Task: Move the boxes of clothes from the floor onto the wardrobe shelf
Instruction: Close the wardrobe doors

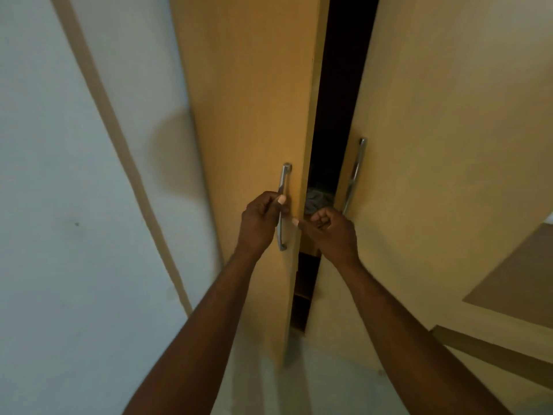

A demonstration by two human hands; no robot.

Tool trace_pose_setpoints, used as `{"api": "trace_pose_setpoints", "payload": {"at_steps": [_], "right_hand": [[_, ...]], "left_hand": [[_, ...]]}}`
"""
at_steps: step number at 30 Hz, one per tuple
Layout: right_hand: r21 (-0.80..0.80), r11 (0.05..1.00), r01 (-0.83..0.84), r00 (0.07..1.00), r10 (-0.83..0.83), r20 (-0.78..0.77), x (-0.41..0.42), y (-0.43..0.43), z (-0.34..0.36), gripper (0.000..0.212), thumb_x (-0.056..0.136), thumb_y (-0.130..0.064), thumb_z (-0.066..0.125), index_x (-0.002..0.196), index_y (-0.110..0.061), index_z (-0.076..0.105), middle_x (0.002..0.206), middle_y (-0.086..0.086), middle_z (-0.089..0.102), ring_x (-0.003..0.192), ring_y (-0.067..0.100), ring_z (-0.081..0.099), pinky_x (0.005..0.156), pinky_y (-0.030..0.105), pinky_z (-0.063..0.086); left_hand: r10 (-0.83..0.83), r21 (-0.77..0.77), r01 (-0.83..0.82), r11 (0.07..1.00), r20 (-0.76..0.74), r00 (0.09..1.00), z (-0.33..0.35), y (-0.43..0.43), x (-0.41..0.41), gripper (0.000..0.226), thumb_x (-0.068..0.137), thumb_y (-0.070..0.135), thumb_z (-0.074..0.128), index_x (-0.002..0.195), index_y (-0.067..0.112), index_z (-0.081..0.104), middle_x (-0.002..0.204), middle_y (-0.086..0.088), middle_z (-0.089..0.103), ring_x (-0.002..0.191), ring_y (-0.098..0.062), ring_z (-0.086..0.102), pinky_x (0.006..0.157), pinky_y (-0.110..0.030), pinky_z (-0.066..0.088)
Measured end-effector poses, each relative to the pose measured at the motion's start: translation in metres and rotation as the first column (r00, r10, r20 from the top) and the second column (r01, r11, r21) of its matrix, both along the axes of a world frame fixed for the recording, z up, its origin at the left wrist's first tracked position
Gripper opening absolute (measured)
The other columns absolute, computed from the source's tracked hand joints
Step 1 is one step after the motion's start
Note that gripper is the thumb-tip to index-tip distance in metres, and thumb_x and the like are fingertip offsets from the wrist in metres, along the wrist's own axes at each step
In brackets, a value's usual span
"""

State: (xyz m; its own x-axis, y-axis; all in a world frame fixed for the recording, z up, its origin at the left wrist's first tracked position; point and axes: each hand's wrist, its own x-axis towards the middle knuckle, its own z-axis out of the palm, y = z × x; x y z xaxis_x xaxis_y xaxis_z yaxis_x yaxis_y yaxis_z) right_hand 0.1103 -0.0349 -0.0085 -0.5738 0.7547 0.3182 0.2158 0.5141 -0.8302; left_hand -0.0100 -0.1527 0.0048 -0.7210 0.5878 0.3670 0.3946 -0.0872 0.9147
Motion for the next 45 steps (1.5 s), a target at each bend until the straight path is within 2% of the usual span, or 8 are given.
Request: {"api": "trace_pose_setpoints", "payload": {"at_steps": [5,10,13,18,24,32,37,45], "right_hand": [[-0.041,0.996,0.076,0.997,-0.076,0.019,0.009,0.068,0.009,0.061,0.062,-0.07,0.076,0.096,-0.023,0.056,0.094,0.0,0.067,0.084,0.016,0.065,0.072,0.037,0.057],[-0.063,0.994,0.087,0.983,-0.076,0.167,-0.008,0.121,0.025,0.051,0.089,-0.024,0.066,0.134,-0.009,0.048,0.132,0.014,0.056,0.117,0.031,0.057,0.092,0.033,0.048],[-0.122,0.992,0.031,0.984,-0.009,0.179,-0.025,0.126,0.028,0.037,0.093,-0.013,0.056,0.129,-0.008,0.05,0.129,0.013,0.059,0.116,0.03,0.058,0.086,0.029,0.045],[-0.051,0.994,0.094,0.986,-0.086,0.141,-0.024,0.119,0.022,0.001,0.099,-0.017,0.05,0.099,-0.018,0.049,0.099,0.008,0.062,0.087,0.023,0.057,0.064,0.025,0.035],[0.124,0.981,0.15,0.972,-0.169,0.163,-0.012,0.101,0.008,0.016,0.099,-0.025,0.053,0.104,-0.011,0.058,0.1,0.008,0.069,0.092,0.031,0.065,0.07,0.033,0.045],[0.186,0.971,0.148,0.964,-0.184,0.193,-0.004,0.092,0.01,0.028,0.1,-0.027,0.053,0.121,-0.01,0.057,0.112,0.009,0.068,0.101,0.032,0.063,0.073,0.033,0.043],[0.194,0.971,0.138,0.958,-0.181,0.225,-0.011,0.103,0.013,0.024,0.099,-0.029,0.053,0.114,-0.011,0.056,0.106,0.008,0.069,0.096,0.032,0.064,0.068,0.029,0.036],[0.24,0.962,0.131,0.92,-0.208,0.332,-0.026,0.129,0.017,0.03,0.099,-0.034,0.052,0.122,-0.014,0.053,0.115,0.01,0.067,0.102,0.035,0.063,0.075,0.035,0.047]], "left_hand": [[-0.056,-0.073,0.053,0.996,-0.042,0.998,0.0,0.052,-0.004,0.03,0.099,0.04,0.046,0.091,0.015,0.06,0.082,0.0,0.067,0.079,-0.017,0.064,0.079,-0.05,0.054],[-0.052,-0.115,0.043,0.992,-0.07,0.996,0.0,0.085,-0.009,0.026,0.101,0.033,0.045,0.094,0.013,0.059,0.086,-0.005,0.068,0.079,-0.016,0.063,0.075,-0.038,0.052],[-0.057,-0.125,0.043,0.991,-0.111,0.992,0.001,0.095,-0.013,0.027,0.102,0.033,0.044,0.094,0.011,0.059,0.085,-0.004,0.067,0.078,-0.015,0.062,0.071,-0.033,0.049],[-0.062,-0.101,0.047,0.994,-0.156,0.986,-0.003,0.102,-0.018,0.021,0.102,0.034,0.044,0.094,0.021,0.057,0.083,0.0,0.065,0.074,-0.014,0.059,0.068,-0.034,0.05],[-0.074,-0.1,0.056,0.993,-0.183,0.98,-0.003,0.112,-0.023,0.019,0.103,0.03,0.044,0.094,0.02,0.056,0.078,0.007,0.062,0.066,0.003,0.057,0.06,-0.014,0.043],[-0.085,-0.14,0.057,0.988,-0.198,0.976,0.001,0.14,-0.032,0.026,0.103,0.031,0.043,0.094,0.012,0.057,0.078,0.005,0.062,0.068,-0.001,0.056,0.056,-0.008,0.039],[-0.103,-0.145,0.078,0.986,-0.171,0.98,0.003,0.16,-0.039,0.026,0.103,0.029,0.044,0.101,0.01,0.06,0.08,0.004,0.061,0.07,-0.002,0.056,0.057,-0.006,0.038],[-0.11,-0.165,0.08,0.983,-0.187,0.976,0.007,0.188,-0.045,0.026,0.104,0.024,0.044,0.101,0.004,0.06,0.083,0.001,0.059,0.069,-0.001,0.054,0.057,-0.001,0.036]]}}
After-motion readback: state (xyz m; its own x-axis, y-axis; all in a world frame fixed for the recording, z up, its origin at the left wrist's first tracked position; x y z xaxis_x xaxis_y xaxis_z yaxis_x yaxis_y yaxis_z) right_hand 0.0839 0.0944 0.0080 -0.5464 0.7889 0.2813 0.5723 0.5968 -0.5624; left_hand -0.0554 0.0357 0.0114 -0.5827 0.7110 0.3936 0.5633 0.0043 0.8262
